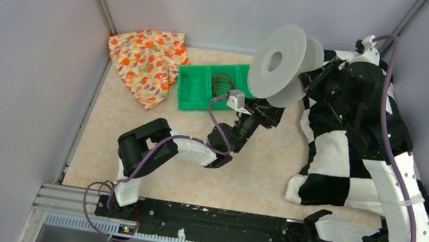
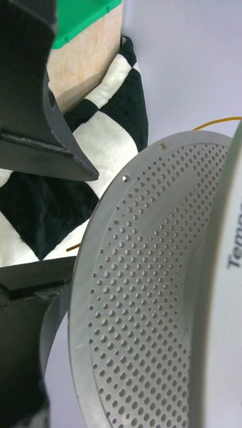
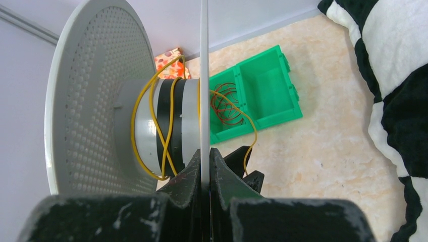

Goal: Wrap the cables

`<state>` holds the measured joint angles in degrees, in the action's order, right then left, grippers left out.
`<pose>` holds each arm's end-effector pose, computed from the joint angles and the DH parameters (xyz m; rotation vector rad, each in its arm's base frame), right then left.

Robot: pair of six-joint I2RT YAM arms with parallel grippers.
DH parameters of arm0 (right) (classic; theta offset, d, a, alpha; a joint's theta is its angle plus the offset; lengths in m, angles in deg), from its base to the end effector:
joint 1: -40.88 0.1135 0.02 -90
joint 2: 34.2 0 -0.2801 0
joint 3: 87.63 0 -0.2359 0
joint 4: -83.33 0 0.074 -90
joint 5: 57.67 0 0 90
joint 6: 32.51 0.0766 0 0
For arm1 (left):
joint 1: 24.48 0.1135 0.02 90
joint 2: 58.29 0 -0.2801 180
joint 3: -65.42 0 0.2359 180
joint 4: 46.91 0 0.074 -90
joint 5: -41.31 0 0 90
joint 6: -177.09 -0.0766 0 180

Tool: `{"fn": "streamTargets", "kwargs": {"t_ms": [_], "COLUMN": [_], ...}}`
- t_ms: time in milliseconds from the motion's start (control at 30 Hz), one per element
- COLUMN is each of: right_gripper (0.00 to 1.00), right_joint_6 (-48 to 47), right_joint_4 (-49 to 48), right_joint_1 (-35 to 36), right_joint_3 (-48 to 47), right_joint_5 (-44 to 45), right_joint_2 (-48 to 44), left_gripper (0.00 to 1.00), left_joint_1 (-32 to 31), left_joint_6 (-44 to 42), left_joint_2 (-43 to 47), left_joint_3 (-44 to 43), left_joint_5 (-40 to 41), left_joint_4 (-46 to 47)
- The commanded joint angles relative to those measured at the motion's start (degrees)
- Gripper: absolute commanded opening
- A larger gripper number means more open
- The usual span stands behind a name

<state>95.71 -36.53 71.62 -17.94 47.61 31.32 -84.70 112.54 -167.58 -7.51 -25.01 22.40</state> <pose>0.1942 0.0920 0.4955 0.3114 1.8451 0.5977 0.2370 -0.3523 0.3164 -0.0722 1.1148 -1.1435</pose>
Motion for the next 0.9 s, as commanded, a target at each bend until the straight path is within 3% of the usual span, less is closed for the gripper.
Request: {"fn": "streamTargets", "kwargs": {"t_ms": [0,133,300,633,767,867], "right_gripper": [0.0,0.0,0.0,0.0,0.0,0.0], "right_joint_6": [1.33,1.4,1.43,-0.15,-2.18,-3.43], "right_joint_4": [-7.0,-7.17,-7.34,-7.96,-7.62,-7.62], "right_joint_1": [0.53,0.54,0.55,0.53,0.51,0.54], "right_joint_3": [-1.64,-1.31,-0.79,0.87,1.44,2.43], "right_joint_5": [-1.02,-1.49,-0.91,2.7,5.51,6.83], "right_joint_2": [-1.44,-1.62,-1.88,-1.64,-1.08,-0.4], "left_gripper": [0.59,0.42,0.0,0.0,0.0,0.0], "left_joint_1": [0.48,0.47,0.46,-0.68,-1.1,-1.19], "left_joint_6": [1.07,1.11,1.14,4.47,8.81,9.95], "left_joint_2": [-0.65,-0.49,0.57,10.21,18.21,24.82], "left_joint_3": [-1.85,-1.64,-0.18,14.1,17.76,16.5], "left_joint_5": [1.02,1.06,1.89,2.52,-0.48,-4.36], "left_joint_4": [18.68,18.69,18.69,14.57,0.25,-16.4]}}
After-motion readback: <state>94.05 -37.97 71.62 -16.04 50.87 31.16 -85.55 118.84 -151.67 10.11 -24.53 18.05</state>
